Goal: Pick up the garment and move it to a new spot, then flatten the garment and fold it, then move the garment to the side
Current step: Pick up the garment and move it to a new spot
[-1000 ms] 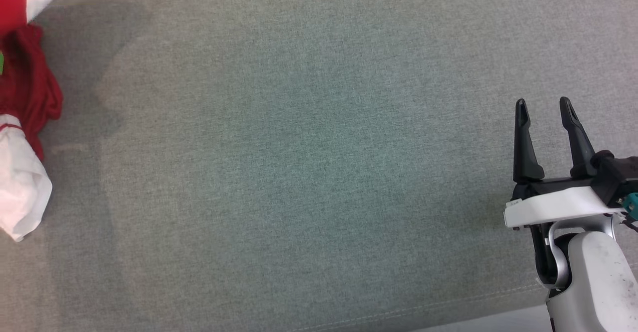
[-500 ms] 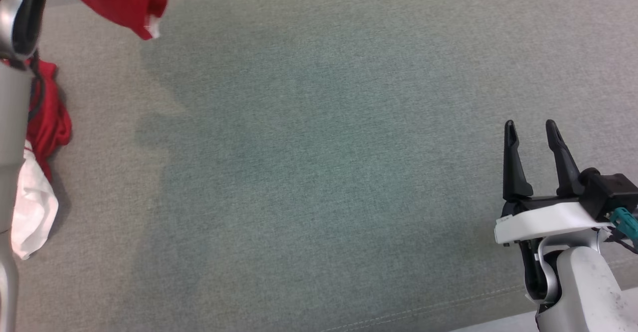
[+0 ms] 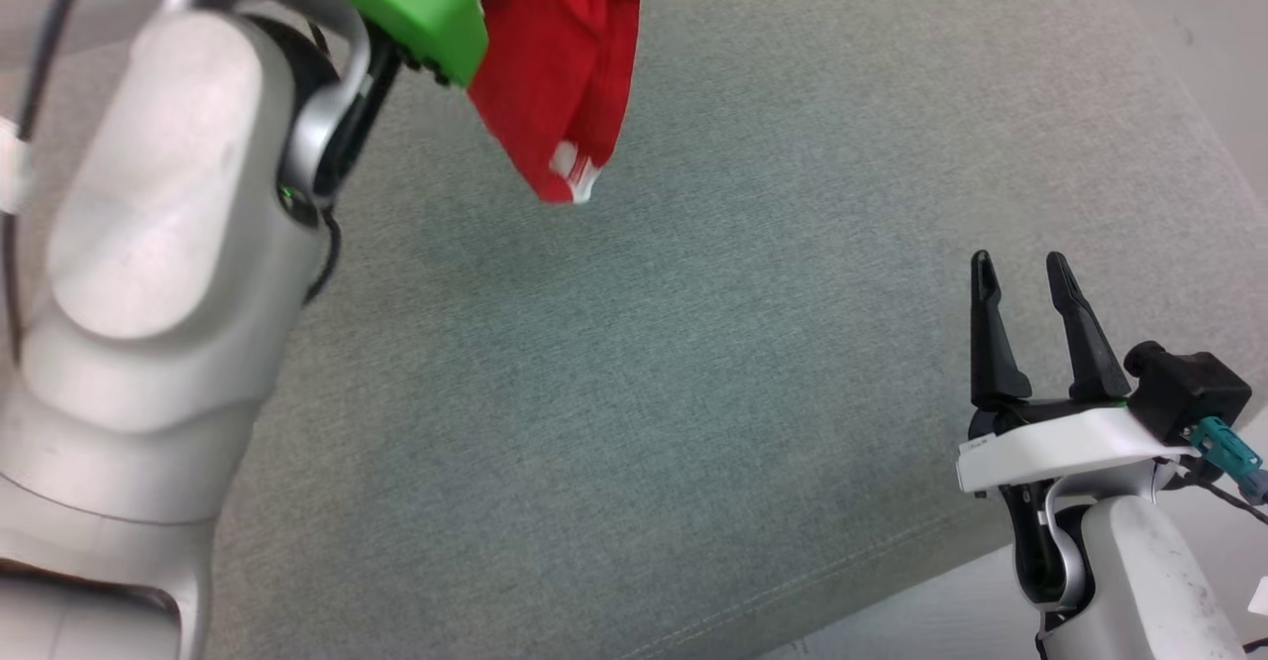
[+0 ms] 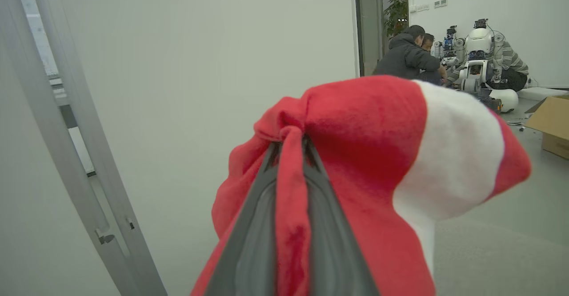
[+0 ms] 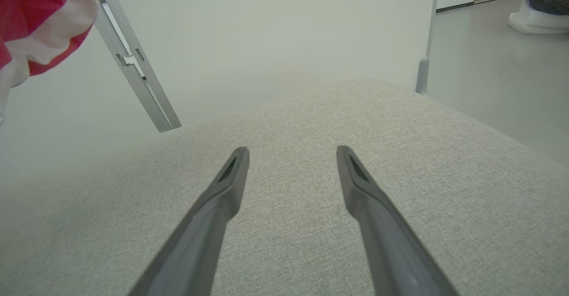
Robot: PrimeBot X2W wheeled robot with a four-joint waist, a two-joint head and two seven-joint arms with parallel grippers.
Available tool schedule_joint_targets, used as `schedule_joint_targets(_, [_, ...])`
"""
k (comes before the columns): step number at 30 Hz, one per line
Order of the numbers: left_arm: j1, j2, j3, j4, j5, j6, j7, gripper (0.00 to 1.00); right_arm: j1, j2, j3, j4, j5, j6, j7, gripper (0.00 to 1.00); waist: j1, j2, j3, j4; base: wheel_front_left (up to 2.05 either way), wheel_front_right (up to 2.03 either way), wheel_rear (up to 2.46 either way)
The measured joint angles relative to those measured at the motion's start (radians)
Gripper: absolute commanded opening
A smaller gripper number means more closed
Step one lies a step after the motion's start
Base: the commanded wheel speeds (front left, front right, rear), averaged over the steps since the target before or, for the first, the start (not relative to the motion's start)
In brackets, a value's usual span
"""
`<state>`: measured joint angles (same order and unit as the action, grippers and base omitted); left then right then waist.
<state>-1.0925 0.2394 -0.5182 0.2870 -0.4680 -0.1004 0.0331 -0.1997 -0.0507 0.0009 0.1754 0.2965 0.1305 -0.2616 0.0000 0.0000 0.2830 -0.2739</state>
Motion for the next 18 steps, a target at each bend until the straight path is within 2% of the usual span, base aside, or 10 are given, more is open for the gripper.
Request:
schedule_joint_targets(7, [0.204,-0.053,-0.029,0.059,-0.042,0.039,-0.053,0.0,0.009,0.0,0.003,-0.011,0.02,0.0,0.0,1.0,0.0,0.0001,0.029,-0.051,0.0,0.0,0.0])
schedule_joint_targets(15, [0.38,-0.096,-0.107,0.188,-0.059,0.038,-0.084,0.0,0.008,0.0,0.017,-0.009,0.029,0.0,0.0,1.0,0.0,0.0,0.051,-0.066,0.0,0.0,0.0])
schedule_joint_targets(16, [0.391,-0.097,-0.121,0.206,-0.055,0.037,-0.092,0.39,0.008,0.0,0.021,-0.008,0.029,0.0,0.0,1.0,0.0,0.0,0.05,-0.065,0.0,0.0,0.0])
schedule_joint_targets(17, [0.398,-0.1,-0.131,0.218,-0.046,0.031,-0.102,1.0,0.008,0.0,0.024,-0.006,0.029,0.0,0.0,1.0,0.0,0.0,0.049,-0.063,0.0,0.0,0.0])
schedule_joint_targets(18, [0.401,-0.105,-0.132,0.226,-0.047,0.028,-0.111,1.0,0.008,0.0,0.026,-0.004,0.029,0.0,0.0,1.0,0.0,0.0,0.046,-0.061,0.0,0.0,0.0])
